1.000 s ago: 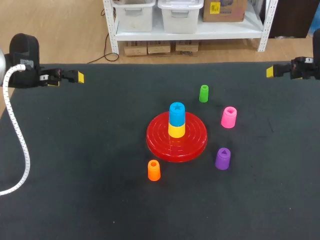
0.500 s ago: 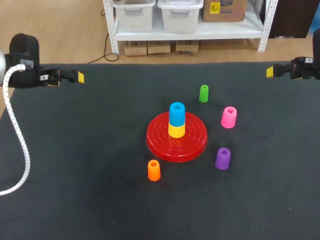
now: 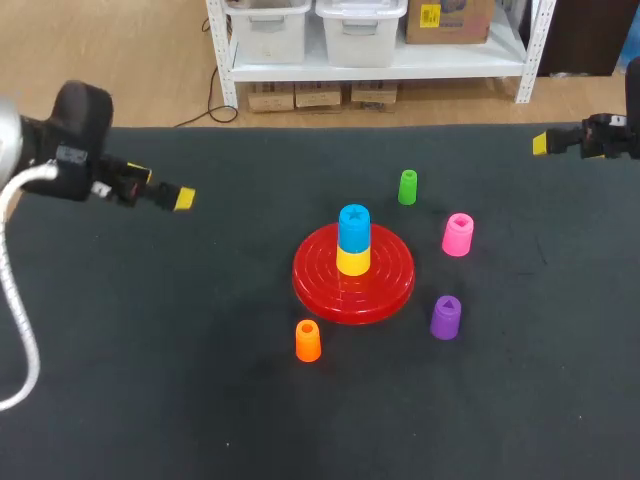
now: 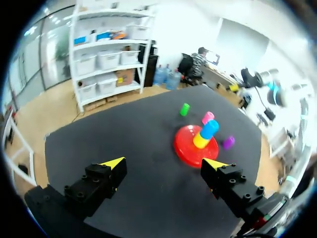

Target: Pick up and stack the cylinders on the red base in this order: pink,purple,orange,green

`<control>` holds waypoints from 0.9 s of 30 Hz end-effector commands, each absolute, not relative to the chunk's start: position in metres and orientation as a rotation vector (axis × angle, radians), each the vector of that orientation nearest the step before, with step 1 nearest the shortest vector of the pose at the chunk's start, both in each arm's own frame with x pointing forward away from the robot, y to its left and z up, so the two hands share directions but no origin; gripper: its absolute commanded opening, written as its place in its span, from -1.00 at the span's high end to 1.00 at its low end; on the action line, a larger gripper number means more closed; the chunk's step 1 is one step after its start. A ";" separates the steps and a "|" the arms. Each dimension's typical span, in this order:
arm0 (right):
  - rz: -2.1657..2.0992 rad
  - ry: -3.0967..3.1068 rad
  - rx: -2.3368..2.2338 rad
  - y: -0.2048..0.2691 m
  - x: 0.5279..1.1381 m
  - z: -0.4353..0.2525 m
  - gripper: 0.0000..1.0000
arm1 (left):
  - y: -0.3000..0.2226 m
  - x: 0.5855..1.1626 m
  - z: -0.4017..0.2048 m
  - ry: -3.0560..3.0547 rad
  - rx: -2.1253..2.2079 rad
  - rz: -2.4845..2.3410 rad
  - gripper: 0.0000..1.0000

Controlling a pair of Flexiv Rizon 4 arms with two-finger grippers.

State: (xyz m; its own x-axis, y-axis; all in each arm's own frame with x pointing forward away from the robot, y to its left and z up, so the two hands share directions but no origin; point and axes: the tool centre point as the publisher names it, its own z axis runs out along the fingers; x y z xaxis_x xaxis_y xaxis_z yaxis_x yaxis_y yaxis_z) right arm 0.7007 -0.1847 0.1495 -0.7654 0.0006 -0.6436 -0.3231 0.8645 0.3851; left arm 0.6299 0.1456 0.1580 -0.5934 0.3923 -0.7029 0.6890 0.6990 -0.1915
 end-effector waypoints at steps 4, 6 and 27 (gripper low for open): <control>0.638 2.372 -0.232 -0.185 0.700 0.150 -1.00 | 0.167 0.619 0.164 1.955 1.387 -0.749 -1.00; 0.638 2.372 -0.232 -0.185 0.700 0.150 -1.00 | 0.166 0.619 0.164 1.953 1.388 -0.749 -1.00; 0.638 2.372 -0.232 -0.185 0.700 0.150 -1.00 | 0.154 0.622 0.153 1.973 1.402 -0.747 -1.00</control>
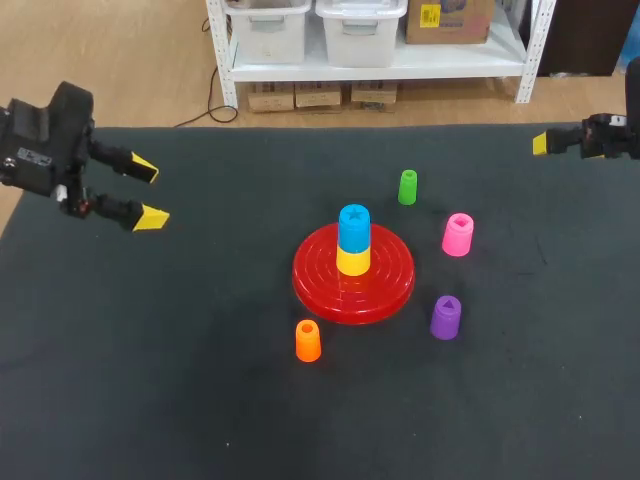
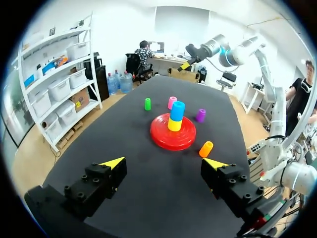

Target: Pick up and stack the cylinders on the red base in this order: pink,purple,orange,green

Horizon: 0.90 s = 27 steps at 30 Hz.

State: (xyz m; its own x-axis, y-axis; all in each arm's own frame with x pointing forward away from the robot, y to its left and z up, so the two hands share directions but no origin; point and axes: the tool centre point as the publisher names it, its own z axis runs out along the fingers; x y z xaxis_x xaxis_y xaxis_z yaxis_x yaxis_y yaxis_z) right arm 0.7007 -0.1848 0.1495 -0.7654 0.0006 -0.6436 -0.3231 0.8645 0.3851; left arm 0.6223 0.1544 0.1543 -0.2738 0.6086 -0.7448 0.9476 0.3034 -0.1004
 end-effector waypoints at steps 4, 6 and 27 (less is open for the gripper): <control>0.638 2.372 -0.232 -0.185 0.700 0.150 -1.00 | 0.151 0.618 0.155 1.949 1.451 -0.772 -1.00; 0.638 2.372 -0.232 -0.185 0.700 0.150 -1.00 | 0.150 0.618 0.154 1.943 1.465 -0.776 -1.00; 0.638 2.372 -0.232 -0.185 0.700 0.150 -1.00 | 0.149 0.625 0.155 1.998 1.226 -0.794 -1.00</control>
